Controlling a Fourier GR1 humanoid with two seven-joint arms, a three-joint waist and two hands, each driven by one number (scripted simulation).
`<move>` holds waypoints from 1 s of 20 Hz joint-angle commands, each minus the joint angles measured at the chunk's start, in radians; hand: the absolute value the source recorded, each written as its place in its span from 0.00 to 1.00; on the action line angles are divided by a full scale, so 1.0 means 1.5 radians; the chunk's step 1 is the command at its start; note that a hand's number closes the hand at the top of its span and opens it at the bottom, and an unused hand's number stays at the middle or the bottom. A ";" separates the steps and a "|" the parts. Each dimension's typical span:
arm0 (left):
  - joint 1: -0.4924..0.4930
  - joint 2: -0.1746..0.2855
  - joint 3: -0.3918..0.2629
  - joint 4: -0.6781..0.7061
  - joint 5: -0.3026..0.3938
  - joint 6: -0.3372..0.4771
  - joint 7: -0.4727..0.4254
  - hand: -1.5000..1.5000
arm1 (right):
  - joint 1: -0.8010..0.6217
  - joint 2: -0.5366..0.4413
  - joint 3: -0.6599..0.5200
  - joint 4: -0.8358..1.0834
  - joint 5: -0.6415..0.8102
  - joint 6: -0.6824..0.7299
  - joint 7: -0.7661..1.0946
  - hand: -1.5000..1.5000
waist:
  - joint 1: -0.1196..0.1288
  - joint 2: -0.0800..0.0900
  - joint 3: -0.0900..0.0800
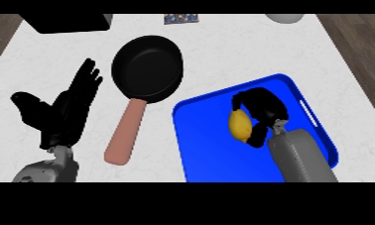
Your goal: Pick the lemon from the tray and place it in the pot
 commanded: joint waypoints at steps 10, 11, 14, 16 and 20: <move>0.008 0.002 -0.002 -0.007 0.002 -0.007 0.000 0.50 | -0.006 0.050 0.001 -0.203 0.047 -0.183 0.604 1.00 | 0.021 -0.016 -0.001; 0.011 0.002 -0.001 0.006 0.005 -0.010 0.000 0.50 | -0.016 0.050 0.027 -0.221 0.052 -0.190 0.652 1.00 | 0.029 -0.010 -0.002; -0.012 -0.006 -0.019 0.013 -0.004 -0.010 0.002 0.50 | -0.075 0.050 0.114 -0.286 0.062 -0.177 0.775 1.00 | 0.042 -0.008 -0.001; -0.017 -0.002 -0.016 0.008 0.003 -0.016 0.008 0.50 | -0.129 0.050 0.166 -0.334 0.092 -0.145 0.854 1.00 | 0.051 -0.010 -0.002; -0.021 -0.012 -0.032 0.007 0.002 -0.021 0.009 0.50 | -0.253 0.050 0.263 -0.347 0.127 -0.079 0.959 1.00 | 0.079 -0.002 -0.002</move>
